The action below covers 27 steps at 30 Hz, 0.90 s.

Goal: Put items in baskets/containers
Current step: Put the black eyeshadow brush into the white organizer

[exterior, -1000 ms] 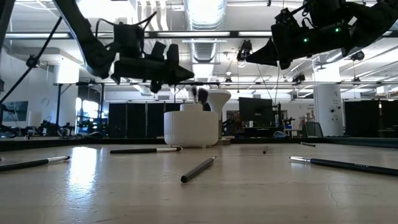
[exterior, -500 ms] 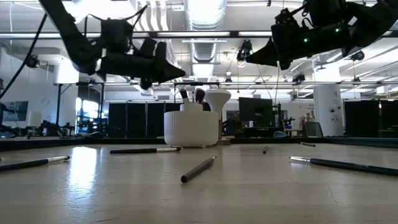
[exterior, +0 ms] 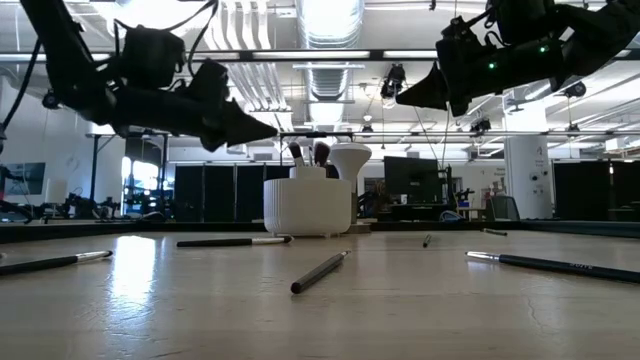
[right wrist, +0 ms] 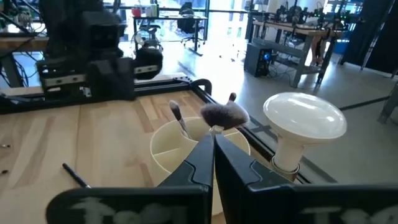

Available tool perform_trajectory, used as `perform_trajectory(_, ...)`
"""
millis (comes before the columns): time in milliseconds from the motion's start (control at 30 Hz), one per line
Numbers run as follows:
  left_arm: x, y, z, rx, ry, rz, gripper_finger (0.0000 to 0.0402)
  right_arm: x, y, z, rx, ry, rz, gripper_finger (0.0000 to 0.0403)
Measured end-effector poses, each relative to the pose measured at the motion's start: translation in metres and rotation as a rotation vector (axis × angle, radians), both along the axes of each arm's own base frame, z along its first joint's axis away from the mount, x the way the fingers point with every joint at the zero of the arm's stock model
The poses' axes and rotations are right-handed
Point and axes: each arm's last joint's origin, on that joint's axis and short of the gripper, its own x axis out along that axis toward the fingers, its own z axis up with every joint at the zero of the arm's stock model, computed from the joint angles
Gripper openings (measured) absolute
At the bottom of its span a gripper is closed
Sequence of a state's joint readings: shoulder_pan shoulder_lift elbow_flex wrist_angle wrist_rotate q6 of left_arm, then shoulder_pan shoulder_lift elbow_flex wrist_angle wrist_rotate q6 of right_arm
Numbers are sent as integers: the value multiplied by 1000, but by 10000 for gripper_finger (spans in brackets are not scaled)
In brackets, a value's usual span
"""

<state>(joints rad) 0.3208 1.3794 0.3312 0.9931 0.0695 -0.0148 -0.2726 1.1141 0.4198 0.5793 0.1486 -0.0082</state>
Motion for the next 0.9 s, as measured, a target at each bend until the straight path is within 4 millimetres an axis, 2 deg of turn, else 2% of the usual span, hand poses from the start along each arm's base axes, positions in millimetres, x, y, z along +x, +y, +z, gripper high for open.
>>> perform_trajectory(367, 8, -25, -6, 7, 66, -80, 0, 0, 0, 0, -3, 1, 0, 8)
perform_trajectory(500, 13, -32, -10, -6, 158, -63, 0, 0, 0, 0, -3, 1, 0, 8)
perform_trajectory(667, 24, -43, -14, -15, 296, -1, 0, 0, 0, 0, -3, 0, 0, 8)
perform_trajectory(900, 46, -52, -22, -49, 353, -21, 0, 0, 0, 0, -3, 1, 0, 8)
